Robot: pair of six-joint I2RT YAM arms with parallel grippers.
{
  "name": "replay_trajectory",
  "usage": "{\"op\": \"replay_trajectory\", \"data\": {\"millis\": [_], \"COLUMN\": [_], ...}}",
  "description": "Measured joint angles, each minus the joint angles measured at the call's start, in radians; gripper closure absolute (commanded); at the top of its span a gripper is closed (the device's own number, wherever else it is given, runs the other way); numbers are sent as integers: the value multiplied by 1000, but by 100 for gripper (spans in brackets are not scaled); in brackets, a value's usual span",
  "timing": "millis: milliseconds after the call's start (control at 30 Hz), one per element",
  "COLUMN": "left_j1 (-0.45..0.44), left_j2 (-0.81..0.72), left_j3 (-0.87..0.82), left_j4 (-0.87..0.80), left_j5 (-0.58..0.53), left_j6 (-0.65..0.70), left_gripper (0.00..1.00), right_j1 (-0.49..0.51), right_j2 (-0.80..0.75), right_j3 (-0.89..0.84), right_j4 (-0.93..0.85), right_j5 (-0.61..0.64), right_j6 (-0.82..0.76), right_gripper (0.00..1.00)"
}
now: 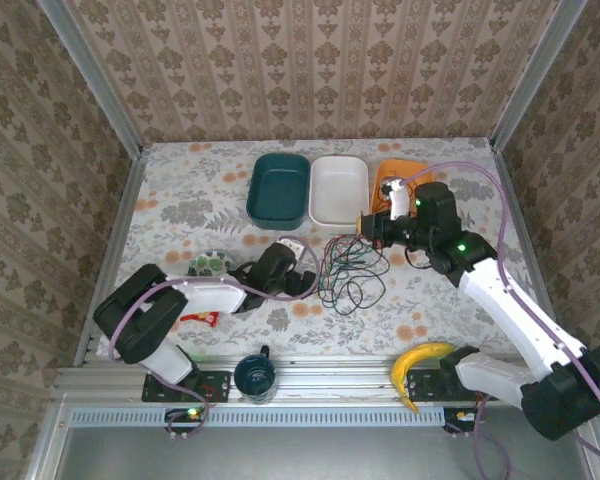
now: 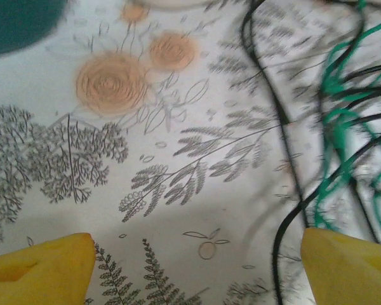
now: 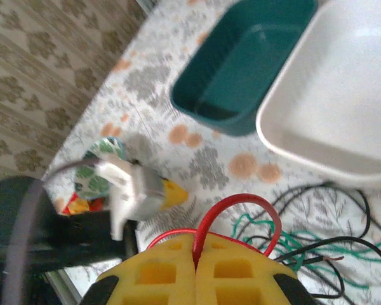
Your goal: Untangle the cables
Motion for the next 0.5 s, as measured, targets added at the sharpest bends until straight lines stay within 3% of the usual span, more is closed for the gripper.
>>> {"op": "replay_trajectory", "data": {"millis": [233,500], "left_j1": [0,-12], "left_j2": [-48,166], "left_j3": [58,248], "left_j4": [15,64], "left_j5": [101,234], "left_j6": [60,74], "left_gripper": [9,15], "right_j1": [27,29], "right_j2": [162,170], "right_j3": [-40,-40], "right_j4": [-37,-35], "right_j5": [-27,-34], "right_j6": [12,45], "right_gripper": [97,97]}}
